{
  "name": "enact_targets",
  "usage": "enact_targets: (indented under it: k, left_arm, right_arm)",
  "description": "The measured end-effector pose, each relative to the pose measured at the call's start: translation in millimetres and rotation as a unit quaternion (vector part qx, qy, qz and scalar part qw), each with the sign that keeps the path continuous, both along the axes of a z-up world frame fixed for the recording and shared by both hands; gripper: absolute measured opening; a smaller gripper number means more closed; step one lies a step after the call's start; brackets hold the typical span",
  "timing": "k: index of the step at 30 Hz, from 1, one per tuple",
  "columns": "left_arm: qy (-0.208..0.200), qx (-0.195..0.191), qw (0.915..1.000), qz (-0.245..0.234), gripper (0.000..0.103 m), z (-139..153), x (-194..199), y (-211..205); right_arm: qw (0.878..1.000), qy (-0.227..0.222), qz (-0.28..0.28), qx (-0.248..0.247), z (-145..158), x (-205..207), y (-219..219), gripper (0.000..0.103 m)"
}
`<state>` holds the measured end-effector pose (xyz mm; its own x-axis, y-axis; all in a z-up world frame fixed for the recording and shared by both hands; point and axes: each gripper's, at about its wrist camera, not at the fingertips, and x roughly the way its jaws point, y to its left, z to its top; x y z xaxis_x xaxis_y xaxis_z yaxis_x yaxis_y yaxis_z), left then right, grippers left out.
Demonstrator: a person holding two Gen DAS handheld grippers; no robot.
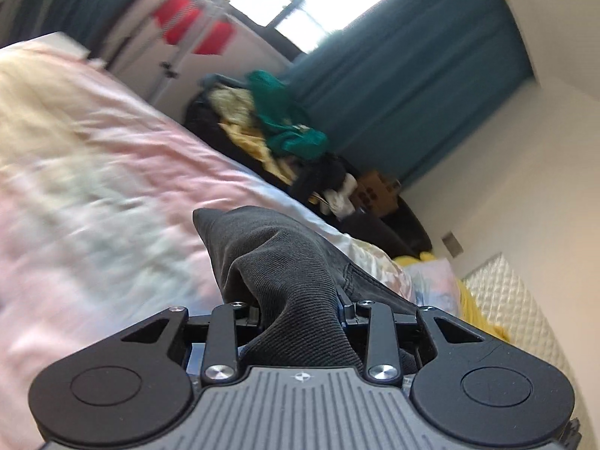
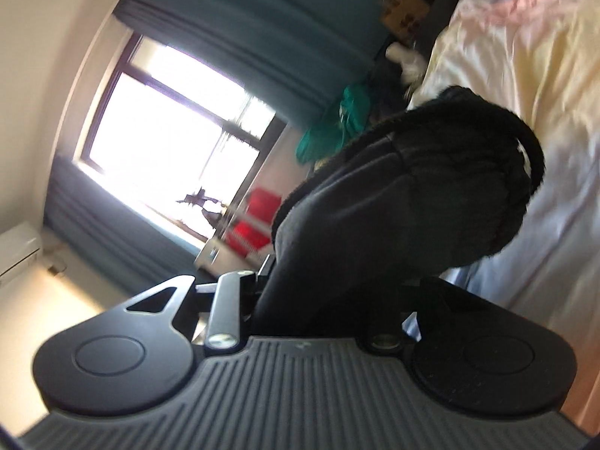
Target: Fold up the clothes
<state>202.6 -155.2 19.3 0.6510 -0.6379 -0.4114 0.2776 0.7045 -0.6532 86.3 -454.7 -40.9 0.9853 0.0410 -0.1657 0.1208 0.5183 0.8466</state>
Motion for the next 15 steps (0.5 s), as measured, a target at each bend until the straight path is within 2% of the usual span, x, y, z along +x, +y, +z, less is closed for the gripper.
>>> enact_targets:
  k: [5,8,11,12,14,15]
  left_arm:
    - [-0.021,0.015,0.9985,-0.049,0.034,-12,68,-86]
    - [-0.023,0.023,0.9969,-0.071,0.035,-47,100,-123]
    - [0.01,0.069,0.9943,-0.081,0.038,-95,122,-145]
    - [0.024,0.087,0.9925,-0.083,0.043,-111,128,-151]
    - [0.048,0.101,0.9893,-0.094,0.048,-138,135,-148]
    - [0.044,0.097,0.9894,-0.099,0.049,-143,134,-143]
  right_arm:
    - [0.998,-0.028,-0.044,-0.024,-27,35,-60,0.035]
    - [0.997,-0.031,-0.074,-0.017,-55,45,-85,0.035]
    - [0.996,0.013,-0.087,0.013,-105,52,-96,0.035]
    - [0.995,0.032,-0.087,0.022,-121,53,-97,0.035]
    - [0.994,0.059,-0.085,0.043,-150,50,-92,0.035]
    - [0.993,0.068,-0.083,0.048,-162,48,-90,0.036]
